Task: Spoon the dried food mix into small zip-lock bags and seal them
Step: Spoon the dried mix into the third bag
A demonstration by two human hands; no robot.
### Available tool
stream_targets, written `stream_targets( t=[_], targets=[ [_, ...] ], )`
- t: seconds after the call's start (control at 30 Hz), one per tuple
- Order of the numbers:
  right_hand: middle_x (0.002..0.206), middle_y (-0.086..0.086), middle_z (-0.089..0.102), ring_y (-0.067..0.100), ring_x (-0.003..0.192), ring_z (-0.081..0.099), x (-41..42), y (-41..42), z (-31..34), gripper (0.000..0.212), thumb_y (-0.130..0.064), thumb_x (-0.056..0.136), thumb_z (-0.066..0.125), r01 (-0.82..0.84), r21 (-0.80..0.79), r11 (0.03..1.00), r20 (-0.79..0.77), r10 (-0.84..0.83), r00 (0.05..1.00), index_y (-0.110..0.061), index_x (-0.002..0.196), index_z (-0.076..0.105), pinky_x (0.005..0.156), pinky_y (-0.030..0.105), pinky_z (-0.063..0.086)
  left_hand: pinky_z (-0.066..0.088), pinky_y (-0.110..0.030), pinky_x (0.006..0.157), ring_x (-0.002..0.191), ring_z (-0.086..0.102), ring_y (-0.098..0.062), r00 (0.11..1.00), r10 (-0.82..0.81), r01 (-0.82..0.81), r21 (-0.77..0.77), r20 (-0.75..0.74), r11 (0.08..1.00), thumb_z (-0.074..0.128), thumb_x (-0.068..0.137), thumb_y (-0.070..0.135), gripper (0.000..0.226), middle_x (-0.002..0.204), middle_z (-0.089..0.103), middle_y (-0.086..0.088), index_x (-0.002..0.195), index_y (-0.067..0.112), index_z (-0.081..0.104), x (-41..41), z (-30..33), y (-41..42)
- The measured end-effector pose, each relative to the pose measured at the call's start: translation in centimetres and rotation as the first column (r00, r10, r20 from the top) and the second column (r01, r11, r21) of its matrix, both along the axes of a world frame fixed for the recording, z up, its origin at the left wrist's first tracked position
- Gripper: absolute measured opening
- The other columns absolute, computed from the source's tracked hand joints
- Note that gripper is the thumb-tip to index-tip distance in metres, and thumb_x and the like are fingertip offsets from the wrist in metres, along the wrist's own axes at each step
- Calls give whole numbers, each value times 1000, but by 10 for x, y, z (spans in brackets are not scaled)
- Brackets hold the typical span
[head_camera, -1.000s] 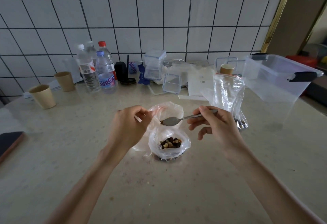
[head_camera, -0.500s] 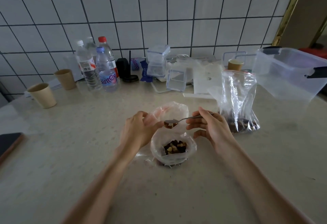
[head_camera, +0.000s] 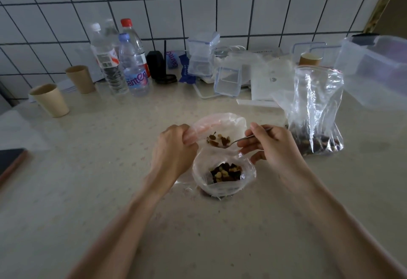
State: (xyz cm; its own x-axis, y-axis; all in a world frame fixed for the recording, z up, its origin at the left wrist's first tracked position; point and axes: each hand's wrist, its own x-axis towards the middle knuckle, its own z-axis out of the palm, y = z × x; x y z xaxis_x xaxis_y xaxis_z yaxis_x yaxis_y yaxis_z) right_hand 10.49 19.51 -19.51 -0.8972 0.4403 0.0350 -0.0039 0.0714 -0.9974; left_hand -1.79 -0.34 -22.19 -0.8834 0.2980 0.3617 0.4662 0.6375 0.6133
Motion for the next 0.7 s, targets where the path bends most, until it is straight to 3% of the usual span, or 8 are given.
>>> stream_targets(
  t=[0.07, 0.13, 0.23, 0.37, 0.5, 0.57, 0.7],
  targets=[
    [82, 14, 78, 32, 70, 76, 0, 2, 1, 35, -29, 108, 52, 53, 18, 998, -13, -53, 999, 2, 100, 66, 51, 35, 58, 37, -13, 44, 49, 49, -9, 1000, 6, -5, 43, -17, 999, 61, 79, 5, 32, 51, 46, 10, 57, 25, 49, 1, 3, -2],
    [80, 15, 78, 35, 70, 76, 0, 1, 2, 36, -30, 108, 52, 81, 18, 997, -36, -80, 996, 1, 98, 66, 49, 35, 58, 41, -11, 49, 65, 60, 0, 1000, 10, -11, 119, 7, 993, 64, 83, 7, 23, 59, 59, 12, 70, 26, 64, 2, 7, -3],
    [82, 17, 78, 34, 70, 77, -1, -1, 4, 37, -30, 109, 51, 71, -38, 997, -73, -73, 995, 2, 97, 66, 47, 32, 57, 43, -5, 54, 74, 61, 10, 1000, 12, -16, 187, 22, 982, 71, 89, 17, 18, 69, 66, 16, 82, 32, 65, 2, 11, -3],
    [81, 19, 77, 32, 69, 76, -3, -2, 5, 37, -29, 109, 50, 8, -67, 998, -68, -13, 998, 4, 97, 63, 47, 30, 55, 35, -13, 40, 53, 59, -6, 994, 83, -83, -4, 66, 997, 71, 92, 44, 22, 63, 62, 12, 78, 30, 61, 1, 11, -6],
    [79, 15, 77, 28, 66, 74, -4, -1, 0, 36, -28, 109, 48, -33, 66, 997, -45, 36, 998, 3, 98, 62, 49, 30, 55, 42, -25, 51, 61, 61, -9, 978, -4, 13, -45, 208, 999, 75, 66, 73, 50, 70, 65, 9, 79, 26, 65, -1, 14, -9],
    [78, 12, 77, 27, 66, 75, -5, -1, -2, 34, -28, 110, 47, -22, 143, 990, -50, 30, 998, 0, 97, 63, 48, 30, 55, 41, -22, 49, 61, 60, -10, 982, -28, 40, -62, 185, 997, 81, 57, 67, 49, 68, 64, 9, 76, 24, 66, -1, 16, -10],
    [78, 7, 76, 25, 66, 75, -5, 3, -3, 31, -26, 110, 46, 39, 273, 961, -99, -12, 995, -7, 94, 65, 46, 35, 54, 40, -11, 46, 58, 54, 0, 996, 84, -85, -83, -7, 993, 90, 72, 29, 28, 65, 58, 15, 79, 23, 63, 0, 14, -9]
  ],
)
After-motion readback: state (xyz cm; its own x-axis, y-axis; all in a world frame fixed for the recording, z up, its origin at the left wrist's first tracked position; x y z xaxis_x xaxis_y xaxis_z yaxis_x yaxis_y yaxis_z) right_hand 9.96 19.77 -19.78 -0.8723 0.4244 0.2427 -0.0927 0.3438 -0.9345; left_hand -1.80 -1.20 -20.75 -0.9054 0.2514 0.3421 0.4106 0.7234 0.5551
